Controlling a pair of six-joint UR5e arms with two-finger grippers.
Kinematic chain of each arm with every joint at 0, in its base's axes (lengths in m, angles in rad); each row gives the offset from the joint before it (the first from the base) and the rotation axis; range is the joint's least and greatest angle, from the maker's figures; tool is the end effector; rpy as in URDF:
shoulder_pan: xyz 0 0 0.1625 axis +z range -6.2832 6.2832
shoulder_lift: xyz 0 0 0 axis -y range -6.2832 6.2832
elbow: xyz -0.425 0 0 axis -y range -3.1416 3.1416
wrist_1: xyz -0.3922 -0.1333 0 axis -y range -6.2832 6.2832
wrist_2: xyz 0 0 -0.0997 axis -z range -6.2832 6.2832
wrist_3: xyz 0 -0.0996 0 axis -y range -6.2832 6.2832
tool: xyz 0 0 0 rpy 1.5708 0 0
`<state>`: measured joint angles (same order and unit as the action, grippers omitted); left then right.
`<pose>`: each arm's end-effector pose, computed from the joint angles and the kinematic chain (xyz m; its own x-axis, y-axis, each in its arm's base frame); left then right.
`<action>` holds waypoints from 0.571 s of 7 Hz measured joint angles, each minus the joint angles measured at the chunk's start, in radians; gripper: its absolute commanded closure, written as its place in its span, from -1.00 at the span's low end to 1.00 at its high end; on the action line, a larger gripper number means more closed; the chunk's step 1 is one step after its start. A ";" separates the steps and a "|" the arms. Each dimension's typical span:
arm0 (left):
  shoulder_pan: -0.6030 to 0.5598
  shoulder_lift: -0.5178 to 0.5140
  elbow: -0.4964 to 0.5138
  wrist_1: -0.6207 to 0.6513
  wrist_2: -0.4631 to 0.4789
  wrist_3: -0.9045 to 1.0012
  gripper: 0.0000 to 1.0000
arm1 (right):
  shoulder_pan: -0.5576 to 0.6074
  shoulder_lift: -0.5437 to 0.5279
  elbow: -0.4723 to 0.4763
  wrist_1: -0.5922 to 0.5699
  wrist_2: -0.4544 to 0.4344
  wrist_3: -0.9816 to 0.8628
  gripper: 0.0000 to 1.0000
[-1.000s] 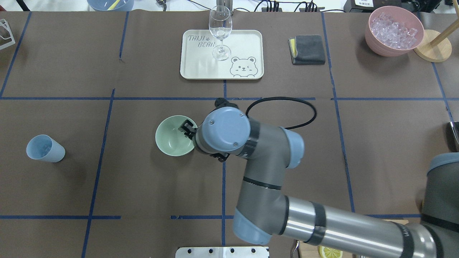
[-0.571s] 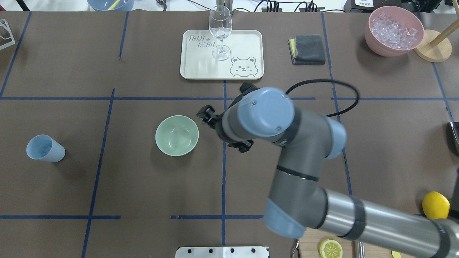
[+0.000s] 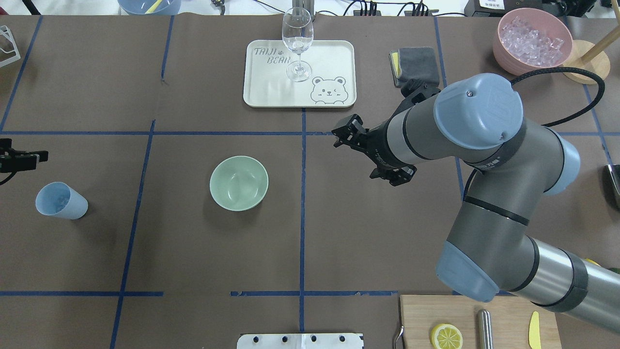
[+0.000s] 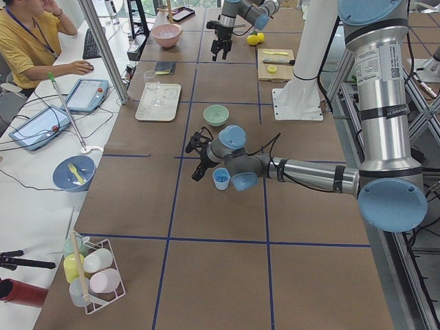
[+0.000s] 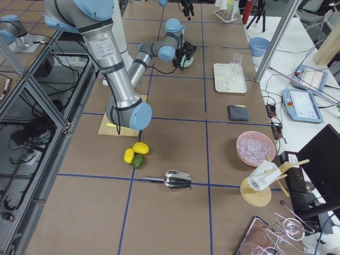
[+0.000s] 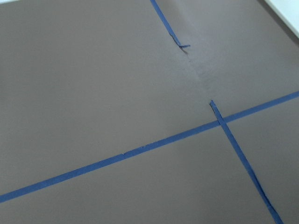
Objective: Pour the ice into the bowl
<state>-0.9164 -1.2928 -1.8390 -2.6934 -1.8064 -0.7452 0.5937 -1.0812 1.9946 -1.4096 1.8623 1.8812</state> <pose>0.1601 -0.3895 0.5284 0.6558 0.3192 -0.6841 0.2390 0.7718 0.5892 -0.4146 -0.4061 0.1849 0.2761 0.5393 0.7956 -0.4313 0.8092 -0.3989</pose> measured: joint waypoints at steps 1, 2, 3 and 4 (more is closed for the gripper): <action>0.048 0.075 -0.013 -0.122 0.098 -0.027 -1.00 | -0.001 -0.004 0.000 0.000 -0.003 -0.002 -1.00; 0.081 0.126 -0.018 -0.226 0.162 -0.060 -1.00 | -0.001 -0.006 -0.002 0.001 -0.006 -0.003 -1.00; 0.147 0.148 -0.018 -0.277 0.268 -0.105 -1.00 | -0.003 -0.006 -0.004 0.000 -0.012 -0.004 -1.00; 0.254 0.160 -0.017 -0.294 0.435 -0.135 -0.96 | -0.004 -0.006 -0.004 0.000 -0.021 -0.005 -1.00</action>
<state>-0.6624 -1.1324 -1.8555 -2.9877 -1.3717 -0.8804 0.5896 -1.0875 1.9901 -1.4096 1.8417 1.8766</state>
